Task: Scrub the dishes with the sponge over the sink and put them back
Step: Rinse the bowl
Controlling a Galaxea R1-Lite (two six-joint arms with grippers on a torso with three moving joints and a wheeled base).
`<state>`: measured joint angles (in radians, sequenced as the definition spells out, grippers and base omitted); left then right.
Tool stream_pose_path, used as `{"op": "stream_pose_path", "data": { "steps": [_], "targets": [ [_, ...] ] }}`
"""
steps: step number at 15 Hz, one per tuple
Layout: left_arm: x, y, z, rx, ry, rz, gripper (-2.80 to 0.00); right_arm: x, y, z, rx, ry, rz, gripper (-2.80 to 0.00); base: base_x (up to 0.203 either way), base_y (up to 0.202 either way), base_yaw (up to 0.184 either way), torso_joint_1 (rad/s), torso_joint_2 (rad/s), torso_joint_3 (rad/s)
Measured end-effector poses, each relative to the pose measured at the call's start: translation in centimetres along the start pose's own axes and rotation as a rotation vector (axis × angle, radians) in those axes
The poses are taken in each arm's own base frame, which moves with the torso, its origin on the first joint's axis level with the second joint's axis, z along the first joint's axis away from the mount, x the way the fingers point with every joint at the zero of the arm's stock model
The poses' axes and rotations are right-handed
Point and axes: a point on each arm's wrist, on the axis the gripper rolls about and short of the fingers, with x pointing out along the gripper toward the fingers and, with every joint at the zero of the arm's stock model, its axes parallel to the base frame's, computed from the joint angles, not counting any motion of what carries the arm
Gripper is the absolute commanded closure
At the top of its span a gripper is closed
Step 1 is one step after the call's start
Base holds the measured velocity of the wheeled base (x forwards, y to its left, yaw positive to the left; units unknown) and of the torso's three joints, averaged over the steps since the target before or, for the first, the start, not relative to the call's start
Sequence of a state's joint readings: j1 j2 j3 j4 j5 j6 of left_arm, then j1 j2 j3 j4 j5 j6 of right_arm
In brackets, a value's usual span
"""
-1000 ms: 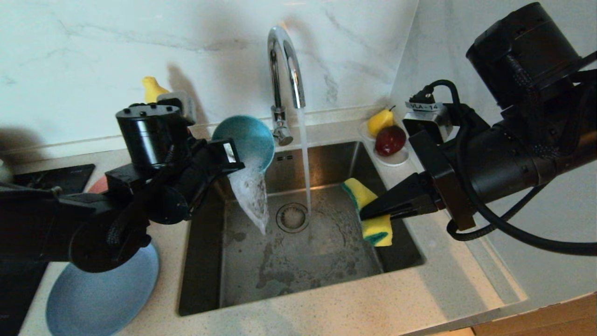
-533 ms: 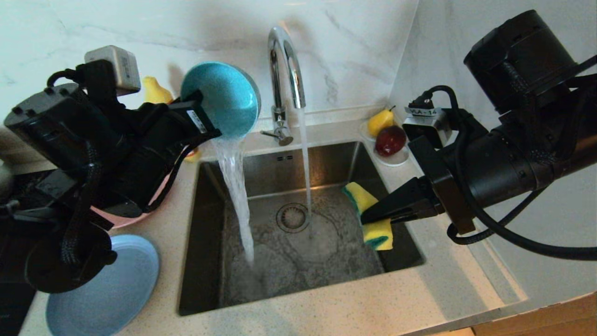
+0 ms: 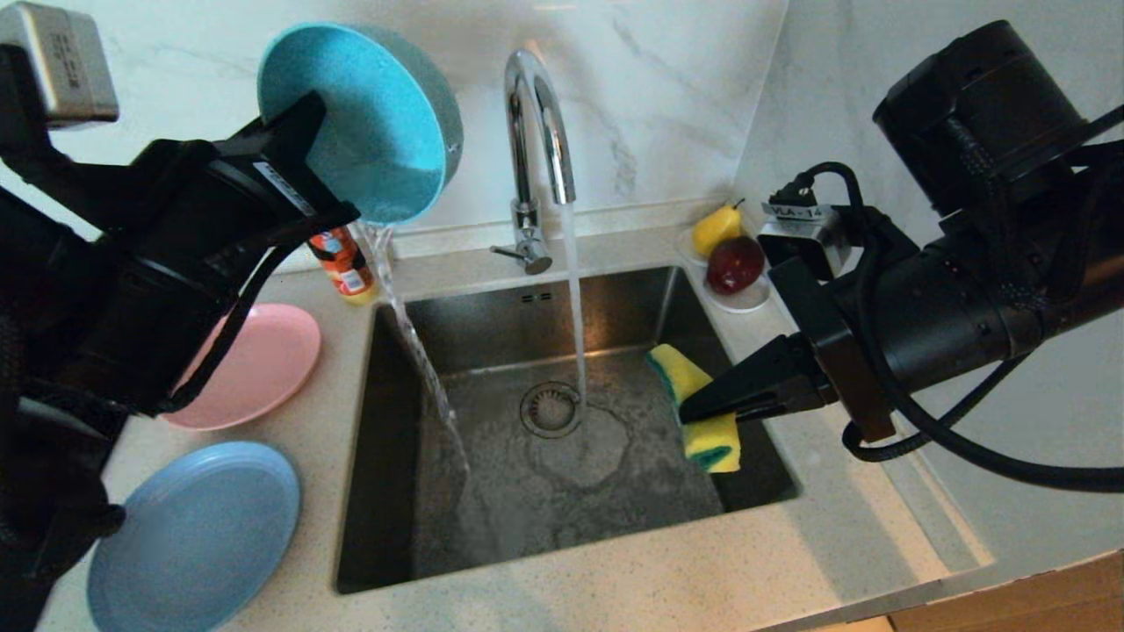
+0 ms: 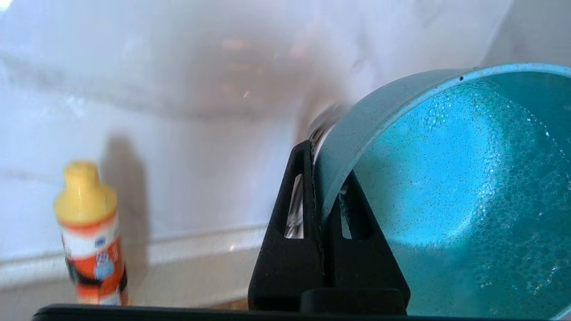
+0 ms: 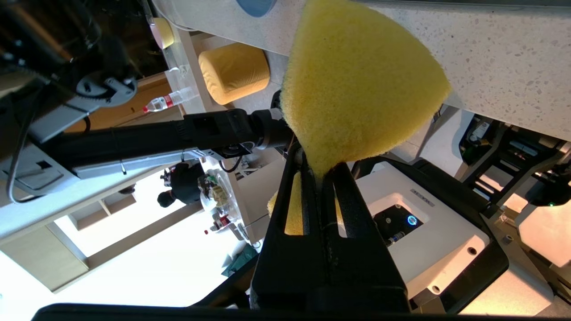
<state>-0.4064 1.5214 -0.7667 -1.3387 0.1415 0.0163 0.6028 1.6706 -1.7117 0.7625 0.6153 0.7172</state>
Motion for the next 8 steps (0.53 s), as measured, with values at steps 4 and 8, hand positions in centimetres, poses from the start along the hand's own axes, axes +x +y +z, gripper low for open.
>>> {"op": "stream_pose_path", "data": {
  "steps": [4, 8],
  "targets": [
    [-1.1, 0.1, 2.1, -0.007, -0.045, -0.026, 0.00, -0.1, 0.1, -0.1, -0.001, 0.003, 0.003, 0.00, 0.000, 0.000, 0.000, 0.000, 0.00, 0.000],
    [-1.5, 0.2, 2.8, -0.009, -0.055, -0.040, 0.00, -0.5, 0.3, -0.3, -0.005, -0.003, 0.006, 0.00, 0.000, 0.000, 0.000, 0.000, 0.00, 0.000]
  ]
}}
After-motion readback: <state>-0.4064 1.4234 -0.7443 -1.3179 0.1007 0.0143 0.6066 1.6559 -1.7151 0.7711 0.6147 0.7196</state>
